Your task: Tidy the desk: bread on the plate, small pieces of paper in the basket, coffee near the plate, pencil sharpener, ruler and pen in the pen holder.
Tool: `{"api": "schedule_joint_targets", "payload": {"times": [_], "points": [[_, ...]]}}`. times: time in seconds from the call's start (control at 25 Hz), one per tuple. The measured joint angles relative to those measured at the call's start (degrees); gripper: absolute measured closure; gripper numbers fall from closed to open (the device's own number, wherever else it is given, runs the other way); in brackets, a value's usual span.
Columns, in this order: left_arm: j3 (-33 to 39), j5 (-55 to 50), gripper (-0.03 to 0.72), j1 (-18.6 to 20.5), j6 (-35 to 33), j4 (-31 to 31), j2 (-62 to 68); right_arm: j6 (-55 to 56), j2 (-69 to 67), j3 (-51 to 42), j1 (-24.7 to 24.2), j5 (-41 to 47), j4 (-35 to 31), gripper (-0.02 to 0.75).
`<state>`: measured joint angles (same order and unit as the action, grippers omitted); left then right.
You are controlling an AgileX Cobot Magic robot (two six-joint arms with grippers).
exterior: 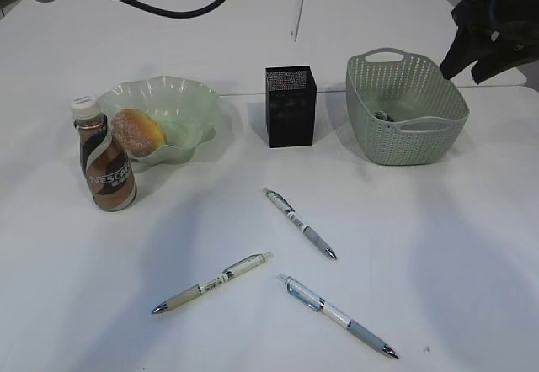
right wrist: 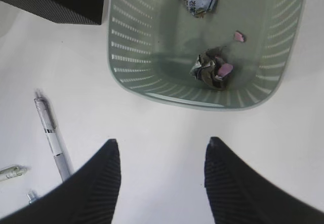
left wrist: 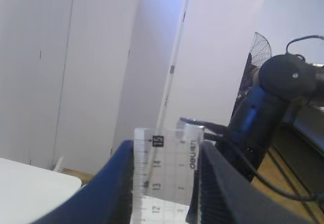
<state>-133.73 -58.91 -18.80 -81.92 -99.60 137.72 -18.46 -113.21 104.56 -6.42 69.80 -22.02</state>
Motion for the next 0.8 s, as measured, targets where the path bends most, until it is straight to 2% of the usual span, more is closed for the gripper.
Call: {"api": "schedule_joint_targets", "payload": {"times": [0.32,0.8], "points": [[0.0,1.3,0.447,1.6,-3.2,-0.7,2.3,-0.1,0.0,0.0,0.0,0.0,0.0,0.312],[0.0,8.5,0.447,2.0,-3.8,-1.2,4.1,-0.1,0.0,0.0,0.0,0.0,0.0,0.312]]}}
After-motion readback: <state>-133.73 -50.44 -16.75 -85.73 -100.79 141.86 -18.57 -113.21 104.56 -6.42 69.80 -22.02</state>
